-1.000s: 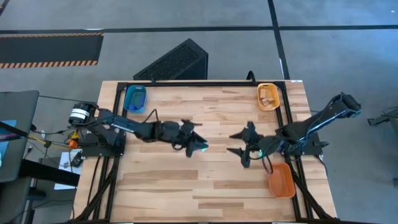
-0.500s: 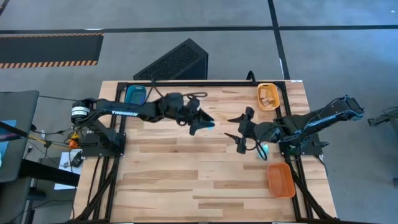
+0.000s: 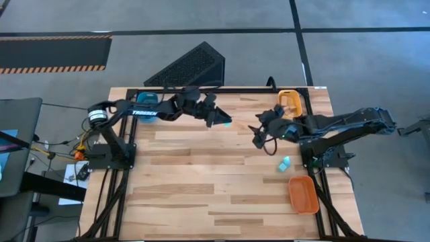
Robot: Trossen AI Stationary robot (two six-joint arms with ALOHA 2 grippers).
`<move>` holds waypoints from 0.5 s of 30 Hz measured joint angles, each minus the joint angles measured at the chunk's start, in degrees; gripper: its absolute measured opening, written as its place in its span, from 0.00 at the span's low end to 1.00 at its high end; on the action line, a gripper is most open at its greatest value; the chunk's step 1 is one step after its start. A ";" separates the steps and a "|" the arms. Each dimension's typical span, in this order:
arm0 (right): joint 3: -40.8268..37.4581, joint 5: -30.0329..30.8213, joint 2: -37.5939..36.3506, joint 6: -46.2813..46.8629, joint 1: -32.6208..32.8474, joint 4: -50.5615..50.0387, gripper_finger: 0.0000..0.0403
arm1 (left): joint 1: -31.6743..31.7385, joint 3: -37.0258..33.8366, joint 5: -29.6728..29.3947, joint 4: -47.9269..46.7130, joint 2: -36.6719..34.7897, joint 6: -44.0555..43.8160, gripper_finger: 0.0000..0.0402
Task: Sort & place blocks by color
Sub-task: Put the bottom left light blue block into the orange bin
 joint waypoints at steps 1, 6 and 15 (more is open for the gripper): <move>0.00 -0.02 0.51 1.15 0.06 0.40 0.71 | 0.01 0.00 0.05 2.25 0.87 -1.72 0.26; 0.02 -0.16 1.84 1.28 1.00 3.32 0.71 | -0.17 0.30 -0.25 11.70 4.15 -10.91 0.26; 0.04 0.02 1.79 -3.37 -0.31 9.82 0.71 | 1.84 3.40 2.94 21.25 6.82 -17.27 0.26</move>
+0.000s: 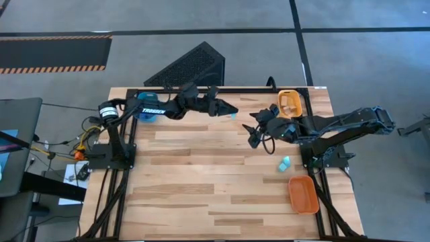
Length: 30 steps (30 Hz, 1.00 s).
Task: Sort & place blocks by color
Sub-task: Put the bottom left light blue block into the orange bin
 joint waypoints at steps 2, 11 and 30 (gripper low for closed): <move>0.00 -0.02 0.00 -1.22 -0.33 0.81 0.71 | 0.78 0.58 1.24 -0.03 0.00 -0.08 0.26; 0.00 0.03 0.00 -14.64 -1.41 1.43 0.71 | 2.69 2.49 2.83 0.02 0.00 -2.46 0.26; 4.56 3.23 0.00 -25.42 -4.43 5.66 0.71 | 2.71 7.82 11.45 3.57 0.00 -0.26 0.26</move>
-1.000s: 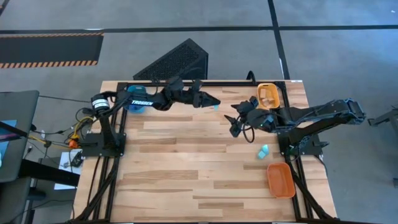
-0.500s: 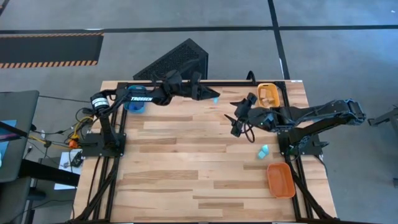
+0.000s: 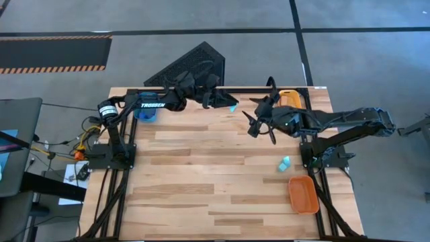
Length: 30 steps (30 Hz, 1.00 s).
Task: Sort & place blocks by color
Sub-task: Put the bottom left light blue block into the orange bin
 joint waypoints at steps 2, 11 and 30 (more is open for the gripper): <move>0.77 -0.06 0.00 -2.51 0.00 1.10 0.71 | -0.02 0.29 1.68 2.55 0.00 0.07 0.26; 1.85 -4.85 0.00 -9.06 0.22 7.63 0.71 | -1.22 1.87 6.90 12.11 0.00 -2.16 0.26; 1.82 -6.78 -0.04 -21.09 2.65 14.57 0.71 | -3.37 2.33 -1.65 5.93 -0.22 0.31 0.26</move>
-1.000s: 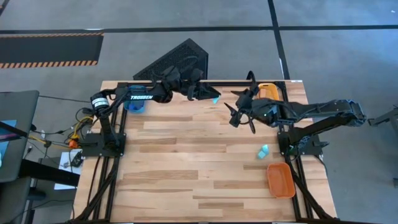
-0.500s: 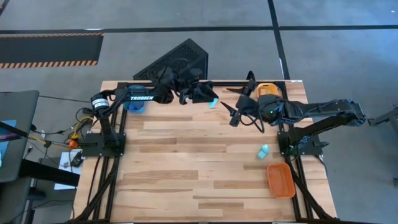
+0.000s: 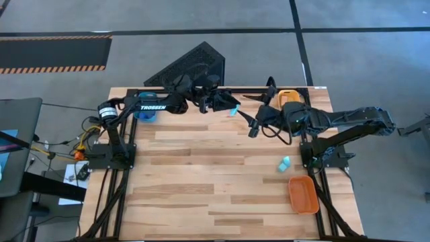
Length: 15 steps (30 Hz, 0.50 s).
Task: Sort & place blocks by color
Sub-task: Put the bottom left light blue block into the orange bin
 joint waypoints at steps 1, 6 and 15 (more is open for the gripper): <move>-0.02 0.08 0.00 0.38 0.19 -0.26 0.71 | -0.02 0.00 -0.30 -0.08 0.00 0.19 0.26; 0.00 0.06 0.00 1.75 1.38 -0.77 0.71 | -0.09 -0.01 -2.07 0.23 0.02 1.02 0.27; 0.04 -2.10 0.07 1.58 3.14 0.10 0.71 | 0.28 -0.13 -8.13 -1.23 0.37 3.16 0.27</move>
